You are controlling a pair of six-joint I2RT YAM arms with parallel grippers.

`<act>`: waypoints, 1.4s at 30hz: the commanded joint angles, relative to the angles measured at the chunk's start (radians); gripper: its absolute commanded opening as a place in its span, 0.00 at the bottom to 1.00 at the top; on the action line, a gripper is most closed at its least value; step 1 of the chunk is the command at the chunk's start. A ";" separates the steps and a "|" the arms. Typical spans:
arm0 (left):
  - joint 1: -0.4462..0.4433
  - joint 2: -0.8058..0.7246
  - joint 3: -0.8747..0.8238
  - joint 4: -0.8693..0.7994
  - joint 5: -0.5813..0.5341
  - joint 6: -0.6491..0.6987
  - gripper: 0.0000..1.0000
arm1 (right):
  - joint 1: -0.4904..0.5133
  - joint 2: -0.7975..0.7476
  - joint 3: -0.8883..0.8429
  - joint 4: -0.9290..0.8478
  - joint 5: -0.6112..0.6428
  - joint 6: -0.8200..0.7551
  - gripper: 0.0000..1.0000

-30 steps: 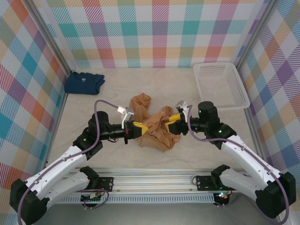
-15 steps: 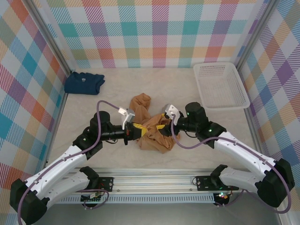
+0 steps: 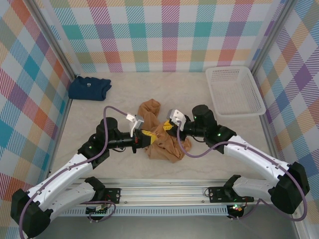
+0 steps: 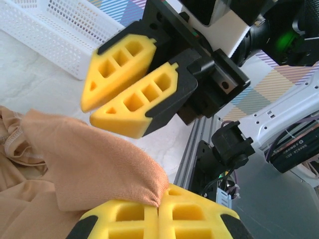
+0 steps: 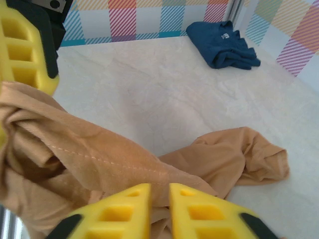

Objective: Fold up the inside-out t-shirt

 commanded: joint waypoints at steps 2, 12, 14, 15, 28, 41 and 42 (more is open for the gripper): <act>0.007 -0.009 0.027 0.000 -0.023 0.011 0.00 | 0.006 -0.030 0.011 0.013 -0.048 0.004 0.00; 0.009 -0.006 0.024 0.006 -0.015 0.011 0.00 | 0.004 -0.072 0.006 -0.070 -0.075 0.018 0.36; 0.008 -0.006 0.024 0.005 -0.012 0.011 0.00 | 0.004 -0.043 0.027 -0.075 -0.091 0.008 0.42; 0.008 -0.006 0.024 0.005 -0.010 0.012 0.00 | 0.004 -0.026 0.037 -0.073 -0.102 0.000 0.44; 0.008 -0.011 0.021 -0.001 -0.011 0.011 0.00 | 0.005 0.102 0.100 -0.024 -0.141 -0.022 0.46; 0.010 -0.037 0.016 -0.043 -0.205 0.007 0.00 | -0.011 -0.050 0.066 -0.145 -0.112 0.096 0.00; 0.010 -0.031 0.022 -0.063 -0.247 0.013 0.00 | -0.016 -0.070 0.069 -0.177 -0.129 0.122 0.00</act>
